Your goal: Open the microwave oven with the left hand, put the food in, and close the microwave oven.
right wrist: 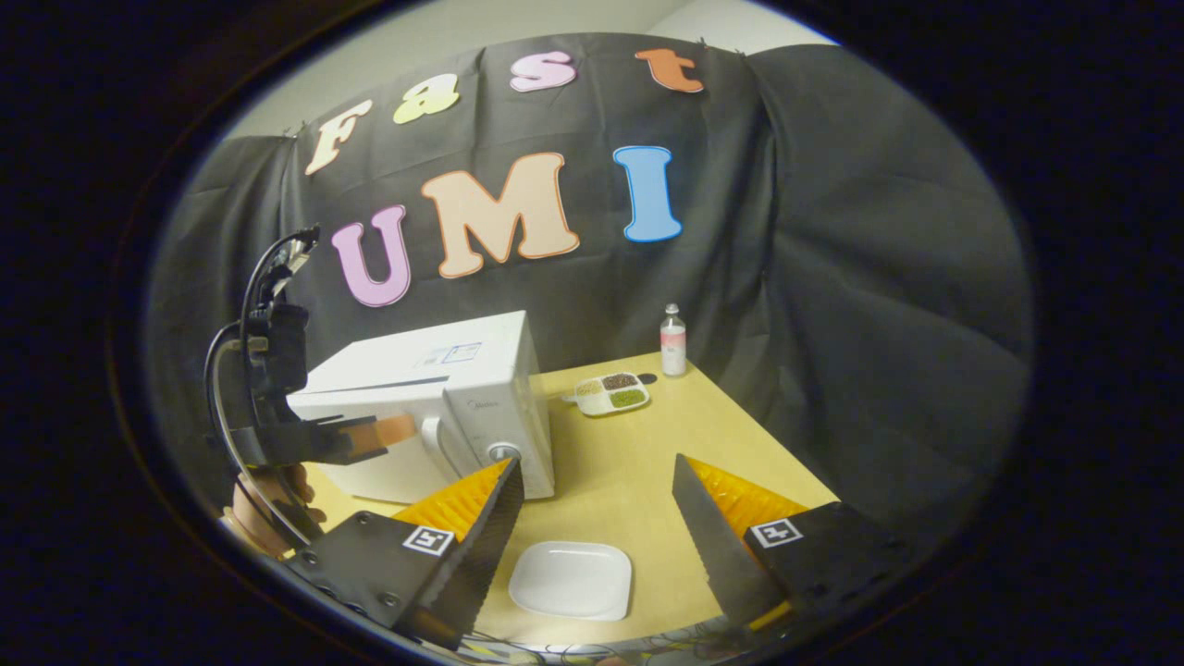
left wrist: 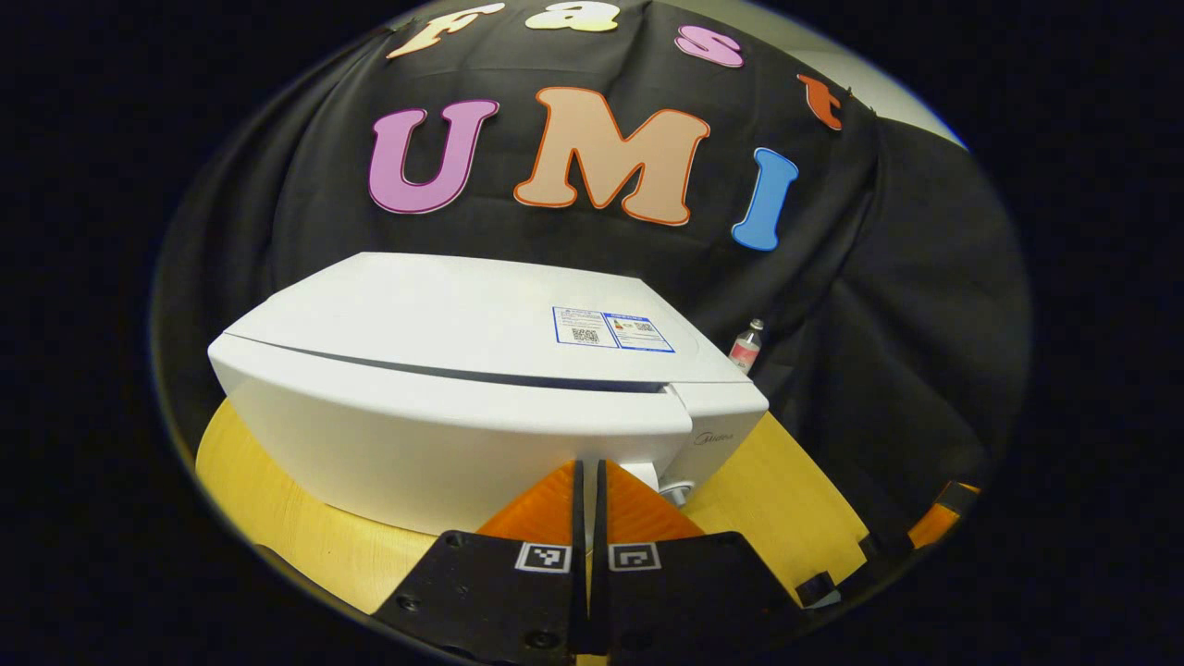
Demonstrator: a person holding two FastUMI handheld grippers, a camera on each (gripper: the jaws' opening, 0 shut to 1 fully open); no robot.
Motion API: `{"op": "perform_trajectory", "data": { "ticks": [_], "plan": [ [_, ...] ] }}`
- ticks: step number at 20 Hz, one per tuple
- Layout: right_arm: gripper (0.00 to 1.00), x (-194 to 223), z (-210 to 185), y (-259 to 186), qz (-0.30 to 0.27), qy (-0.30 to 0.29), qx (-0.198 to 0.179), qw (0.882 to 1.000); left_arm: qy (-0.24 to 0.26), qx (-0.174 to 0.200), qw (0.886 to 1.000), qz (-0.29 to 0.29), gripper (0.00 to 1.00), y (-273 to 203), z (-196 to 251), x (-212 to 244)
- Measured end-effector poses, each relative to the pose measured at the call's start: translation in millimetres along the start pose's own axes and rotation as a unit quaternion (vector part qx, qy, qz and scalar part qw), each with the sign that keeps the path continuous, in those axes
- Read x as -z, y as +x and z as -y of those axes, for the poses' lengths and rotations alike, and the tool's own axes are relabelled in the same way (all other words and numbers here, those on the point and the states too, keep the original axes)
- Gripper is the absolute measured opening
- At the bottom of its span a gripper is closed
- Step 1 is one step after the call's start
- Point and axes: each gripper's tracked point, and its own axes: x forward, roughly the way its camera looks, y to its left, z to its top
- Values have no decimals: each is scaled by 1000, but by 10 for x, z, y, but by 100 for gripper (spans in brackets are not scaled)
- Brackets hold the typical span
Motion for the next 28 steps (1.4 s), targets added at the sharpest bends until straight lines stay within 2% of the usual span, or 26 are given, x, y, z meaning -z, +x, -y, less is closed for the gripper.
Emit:
{"op": "perform_trajectory", "data": {
  "ticks": [2,3,4,5,6,8,9,10,11,20,21,23,28],
  "plan": [
    [92,6,-37,0,-3,-8,-6,1000,-2,0,1000,1,1,16,-8,1],
    [99,5,-60,-3,-3,-12,-9,1000,-3,1,1000,3,1,15,-8,-4],
    [92,11,-84,8,-4,-16,-13,1000,-3,0,1000,4,0,21,-21,-14],
    [92,19,-102,16,-6,-18,-16,1000,-3,1,1000,5,0,19,-15,-19],
    [99,37,-117,25,-9,-20,-18,1000,-3,-1,1000,6,0,18,-28,-25],
    [100,49,-120,35,-13,-22,-21,999,-4,0,1000,7,1,30,-33,-29],
    [92,52,-120,32,-13,-22,-21,999,-5,0,1000,8,1,25,-32,-31],
    [92,44,-117,29,-13,-20,-21,999,-6,-1,1000,10,1,31,-35,-36],
    [100,39,-105,26,-11,-18,-20,1000,-6,-2,1000,9,0,32,-34,-31],
    [100,-6,-74,-25,-1,-16,-18,1000,-20,1,999,27,1,55,-62,-53],
    [99,-10,-89,-39,0,-17,-21,1000,-16,-10,999,35,1,97,-110,-95],
    [99,8,-118,-68,-1,-22,-26,999,-26,-2,999,23,1,115,-69,-23],
    [99,70,-82,-92,-15,-18,-31,999,31,-11,999,22,1,75,-108,-94]
  ]
}}
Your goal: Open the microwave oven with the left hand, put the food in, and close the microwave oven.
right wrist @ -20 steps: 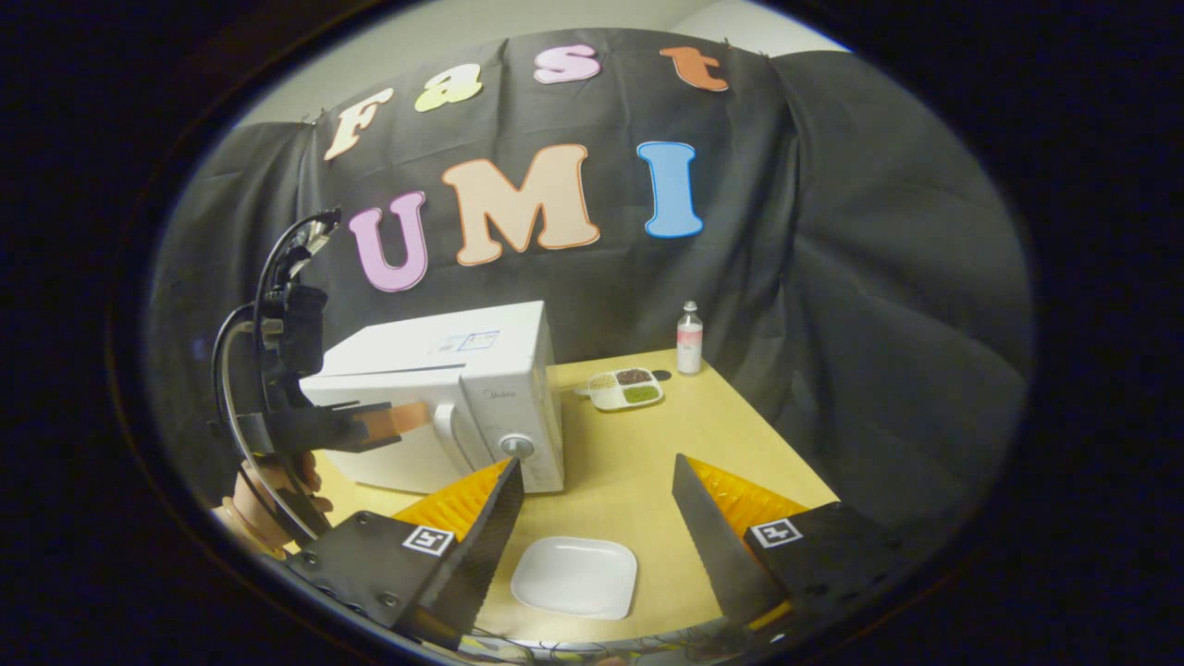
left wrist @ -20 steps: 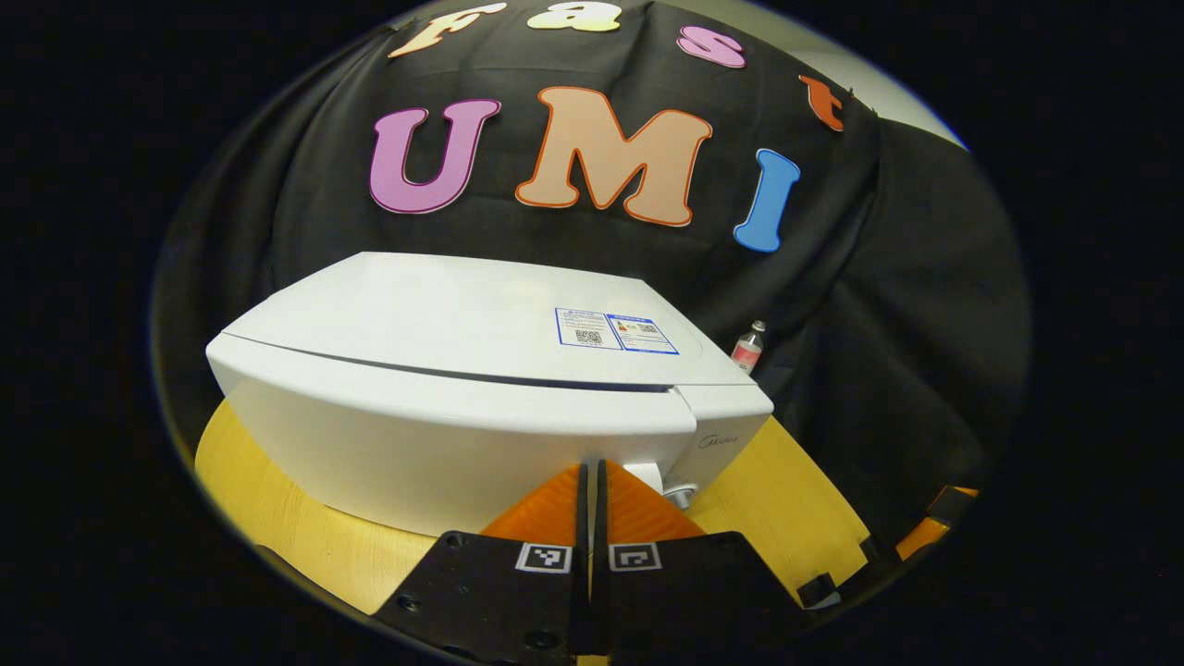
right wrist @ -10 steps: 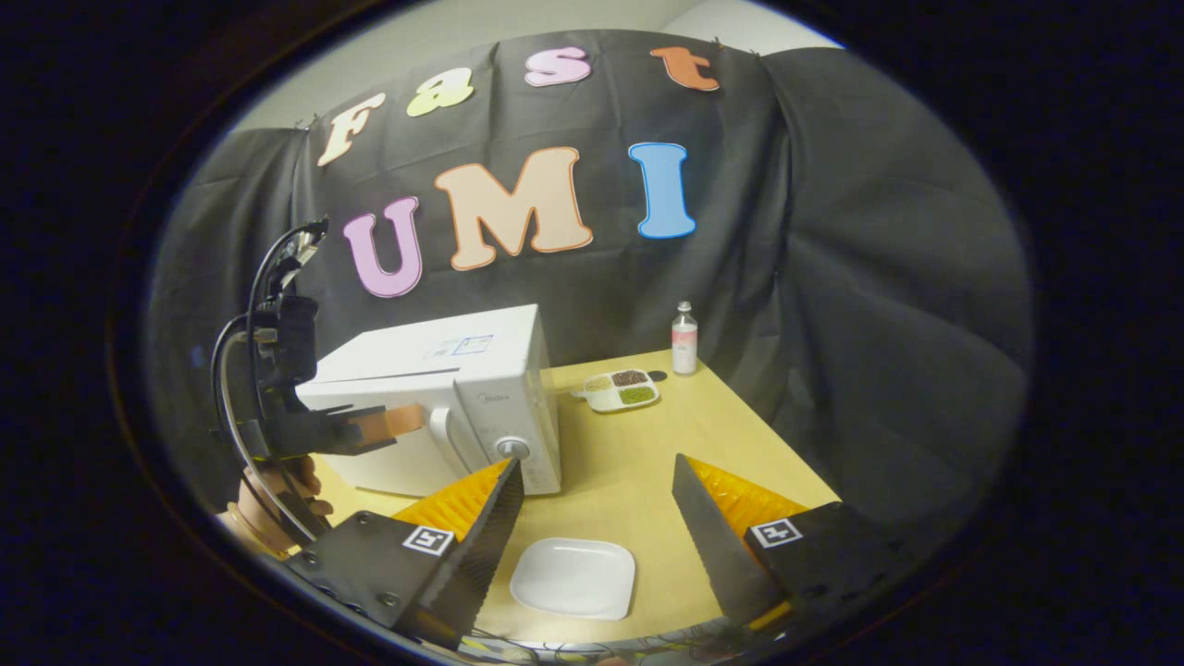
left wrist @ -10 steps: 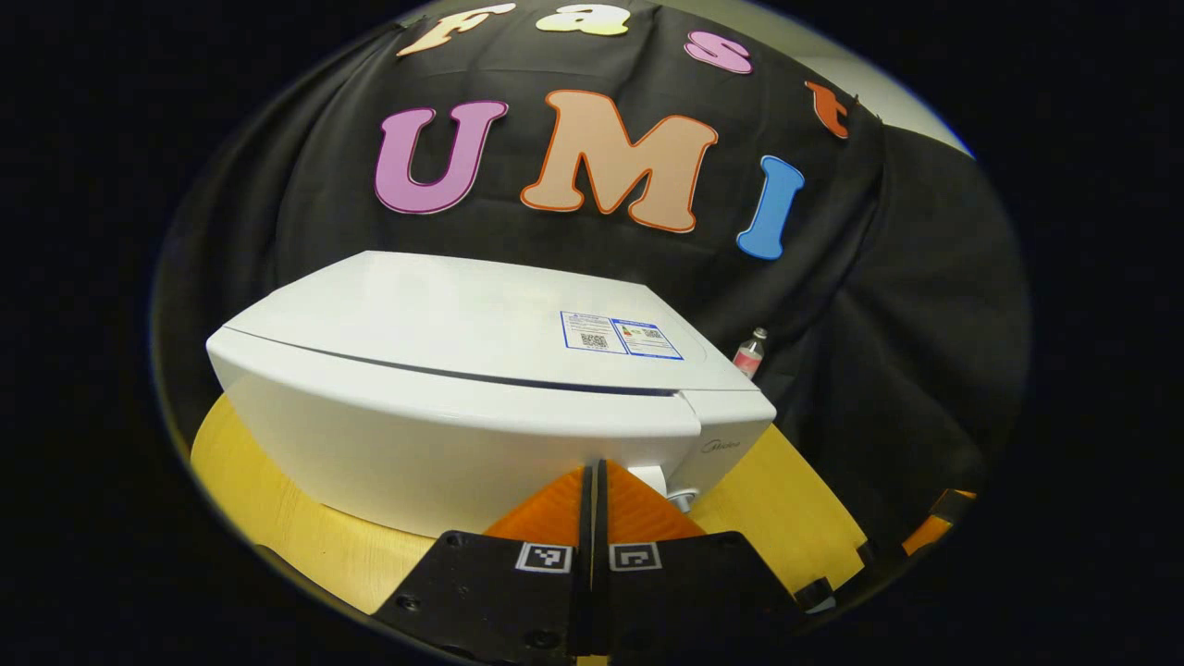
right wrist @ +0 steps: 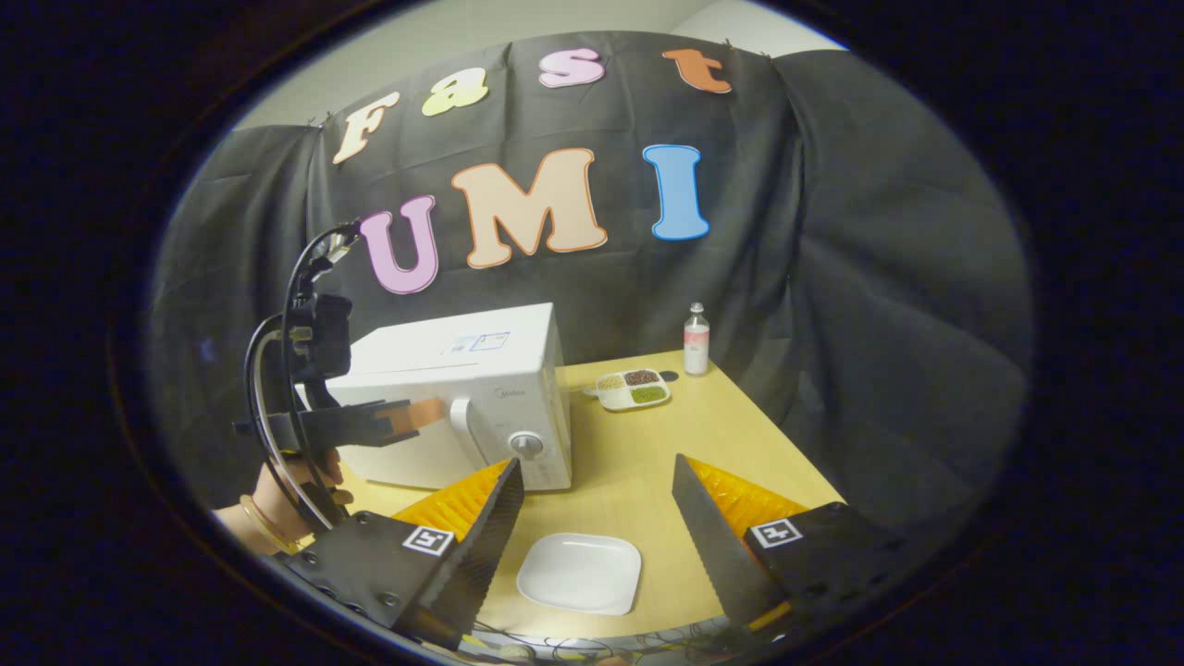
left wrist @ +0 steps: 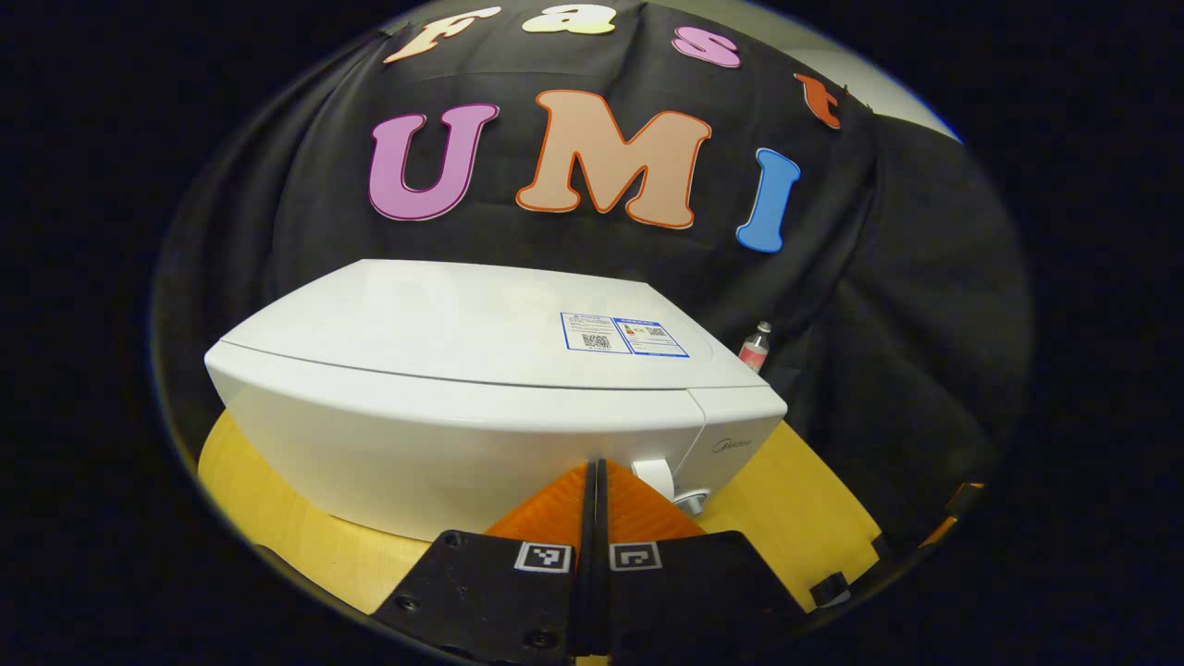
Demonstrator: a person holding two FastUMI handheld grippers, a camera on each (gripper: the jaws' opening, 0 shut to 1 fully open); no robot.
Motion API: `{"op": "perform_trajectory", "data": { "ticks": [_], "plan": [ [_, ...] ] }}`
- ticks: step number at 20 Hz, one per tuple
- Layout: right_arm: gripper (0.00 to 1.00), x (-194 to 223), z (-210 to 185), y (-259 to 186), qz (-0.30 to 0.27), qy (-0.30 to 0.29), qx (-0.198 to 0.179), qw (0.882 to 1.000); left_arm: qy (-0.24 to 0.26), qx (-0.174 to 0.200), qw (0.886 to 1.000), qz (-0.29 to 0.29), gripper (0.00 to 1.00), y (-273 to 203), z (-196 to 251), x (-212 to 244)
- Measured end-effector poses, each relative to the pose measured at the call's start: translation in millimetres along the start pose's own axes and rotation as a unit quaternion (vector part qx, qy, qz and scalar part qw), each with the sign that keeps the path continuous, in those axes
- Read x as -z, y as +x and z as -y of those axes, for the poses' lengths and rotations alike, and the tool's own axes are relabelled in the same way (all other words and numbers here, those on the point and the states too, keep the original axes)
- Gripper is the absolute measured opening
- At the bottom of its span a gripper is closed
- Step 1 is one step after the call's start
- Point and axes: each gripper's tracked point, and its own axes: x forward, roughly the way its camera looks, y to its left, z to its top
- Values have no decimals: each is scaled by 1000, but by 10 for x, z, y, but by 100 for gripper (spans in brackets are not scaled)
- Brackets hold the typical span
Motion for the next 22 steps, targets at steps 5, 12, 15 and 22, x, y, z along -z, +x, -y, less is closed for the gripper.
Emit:
{"op": "perform_trajectory", "data": {
  "ticks": [5,12,15,22],
  "plan": [
    [99,-10,-13,-4,-6,3,-5,1000,5,9,1000,20,1,-375,31,-125],
    [100,-114,-234,16,-5,-3,-40,999,0,-11,999,53,12,-1035,-172,-358],
    [100,-246,-265,15,7,-10,-47,999,11,-19,998,60,28,-1272,-278,-398],
    [92,-606,-193,-24,45,-18,-45,998,27,-78,993,85,100,-1677,-488,-473]
  ]
}}
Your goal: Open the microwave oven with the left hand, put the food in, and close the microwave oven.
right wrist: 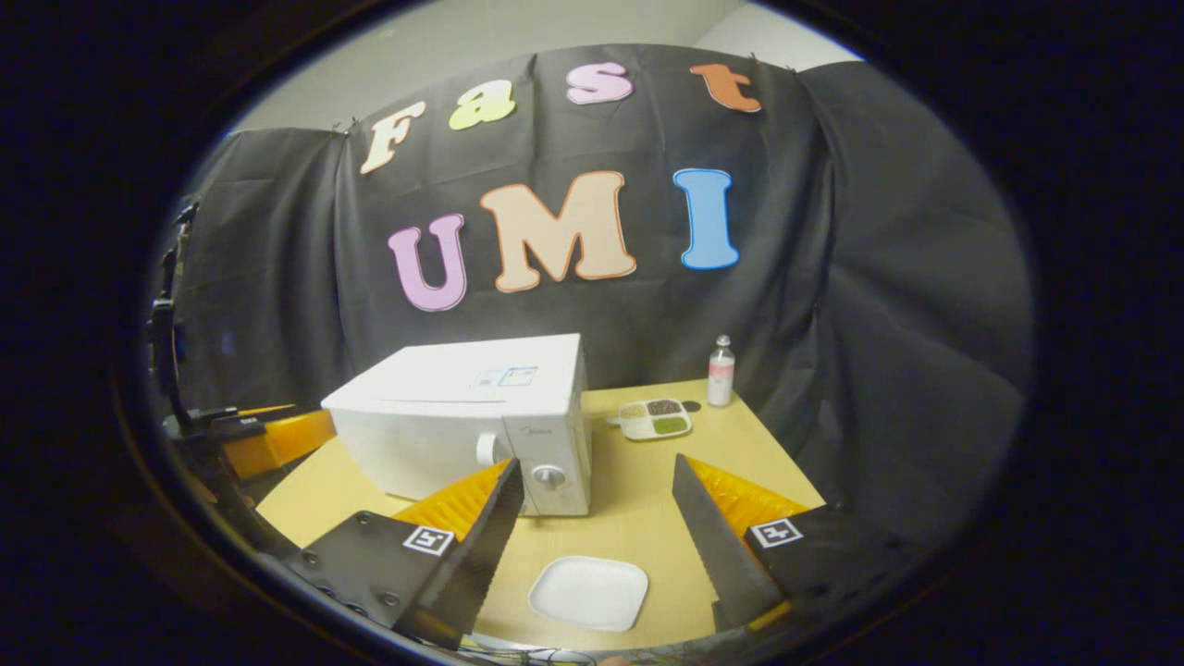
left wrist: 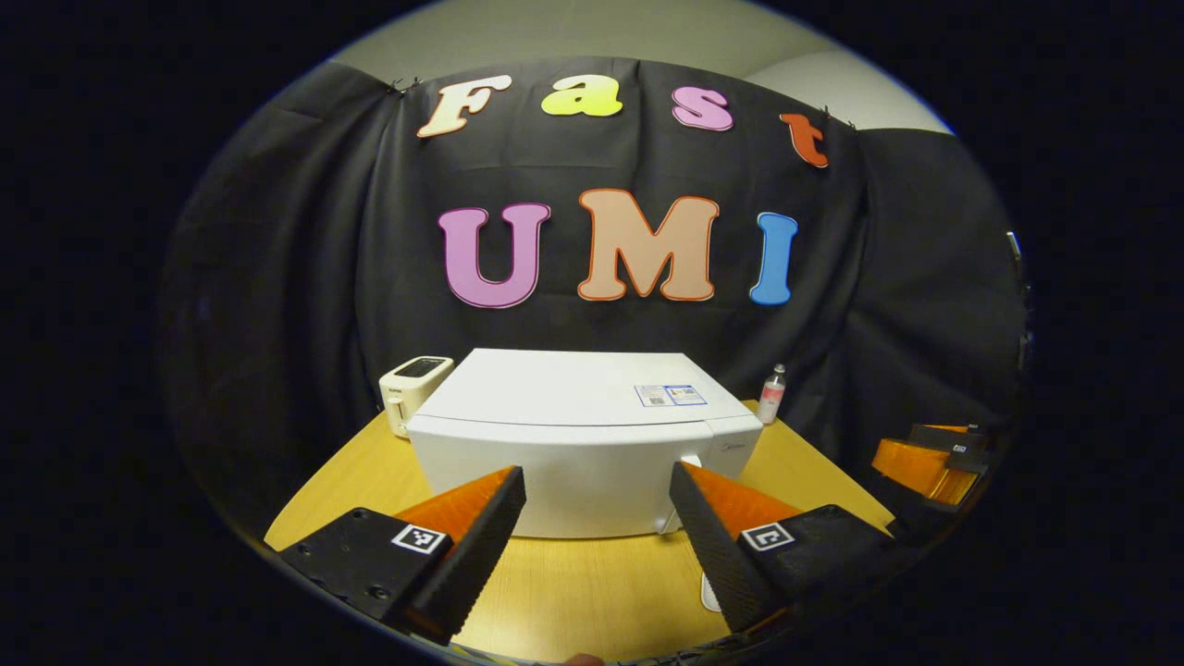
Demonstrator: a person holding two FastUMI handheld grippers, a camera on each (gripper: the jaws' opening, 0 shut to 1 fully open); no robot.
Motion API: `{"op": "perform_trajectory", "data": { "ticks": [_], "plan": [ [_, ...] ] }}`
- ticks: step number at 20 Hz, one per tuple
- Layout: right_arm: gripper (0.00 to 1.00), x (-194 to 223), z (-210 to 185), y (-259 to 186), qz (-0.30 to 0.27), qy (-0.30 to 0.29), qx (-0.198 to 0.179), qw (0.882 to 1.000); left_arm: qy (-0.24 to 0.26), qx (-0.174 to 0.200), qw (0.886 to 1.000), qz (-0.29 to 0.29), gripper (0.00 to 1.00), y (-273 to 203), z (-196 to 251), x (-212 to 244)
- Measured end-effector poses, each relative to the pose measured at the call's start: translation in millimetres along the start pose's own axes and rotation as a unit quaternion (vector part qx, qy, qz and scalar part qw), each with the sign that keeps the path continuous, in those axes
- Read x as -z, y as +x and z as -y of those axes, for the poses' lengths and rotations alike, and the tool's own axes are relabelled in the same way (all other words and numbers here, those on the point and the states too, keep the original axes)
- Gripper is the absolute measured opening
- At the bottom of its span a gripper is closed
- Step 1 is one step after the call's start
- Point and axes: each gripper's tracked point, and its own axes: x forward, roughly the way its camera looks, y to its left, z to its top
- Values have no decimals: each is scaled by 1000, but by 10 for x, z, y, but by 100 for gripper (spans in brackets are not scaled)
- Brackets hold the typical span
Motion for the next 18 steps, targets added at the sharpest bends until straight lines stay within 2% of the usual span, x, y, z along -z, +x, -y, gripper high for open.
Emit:
{"op": "perform_trajectory", "data": {
  "ticks": [2,10,18],
  "plan": [
    [92,-71,46,-16,6,1,3,1000,-3,-8,1000,1,96,-75,-3,-14],
    [92,-403,226,-102,47,-9,6,999,-6,-6,1000,19,97,-119,55,-179],
    [92,-435,323,-126,52,-11,-2,999,-13,7,1000,22,97,-167,294,-170]
  ]
}}
